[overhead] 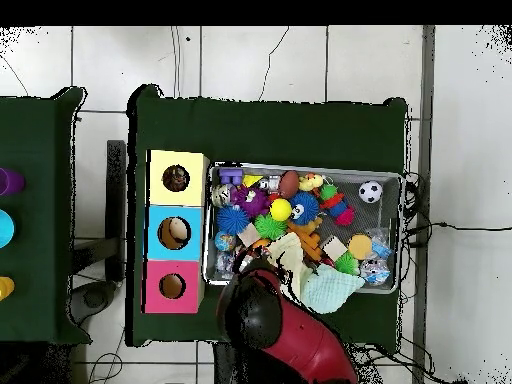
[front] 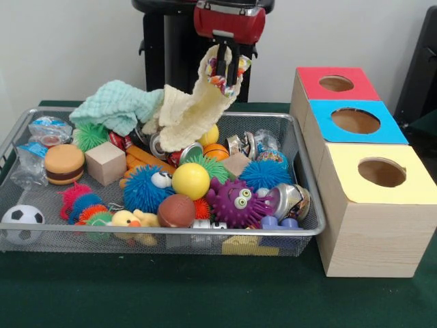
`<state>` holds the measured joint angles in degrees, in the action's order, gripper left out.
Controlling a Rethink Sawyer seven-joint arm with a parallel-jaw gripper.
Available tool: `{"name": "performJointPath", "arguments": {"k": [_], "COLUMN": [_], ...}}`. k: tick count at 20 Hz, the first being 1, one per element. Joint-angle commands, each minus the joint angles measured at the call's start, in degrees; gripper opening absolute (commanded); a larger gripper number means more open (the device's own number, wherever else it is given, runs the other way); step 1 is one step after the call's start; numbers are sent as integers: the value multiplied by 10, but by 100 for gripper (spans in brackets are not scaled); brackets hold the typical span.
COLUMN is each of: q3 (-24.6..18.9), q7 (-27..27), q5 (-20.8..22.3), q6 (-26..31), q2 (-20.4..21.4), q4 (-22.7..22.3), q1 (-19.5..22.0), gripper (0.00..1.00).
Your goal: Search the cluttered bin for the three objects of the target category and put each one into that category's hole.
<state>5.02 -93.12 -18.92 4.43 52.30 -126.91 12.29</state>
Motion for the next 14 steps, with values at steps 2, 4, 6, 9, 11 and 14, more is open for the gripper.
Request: {"name": "performJointPath", "arguments": {"k": [2, 4, 6, 9, 11, 14], "q3": [31, 46, 64, 85, 100, 121], "q7": [-124, -127, -133, -138, -144, -149], "q5": [-23, -18, -11, -3, 3, 11], "q6": [131, 161, 190, 226, 247, 274], "q2": [22, 33, 39, 49, 52, 56], "q4": [43, 56, 72, 92, 106, 126], "q1": [6, -1, -13, -24, -36, -51], "gripper": [0, 0, 0, 0, 0, 0]}}
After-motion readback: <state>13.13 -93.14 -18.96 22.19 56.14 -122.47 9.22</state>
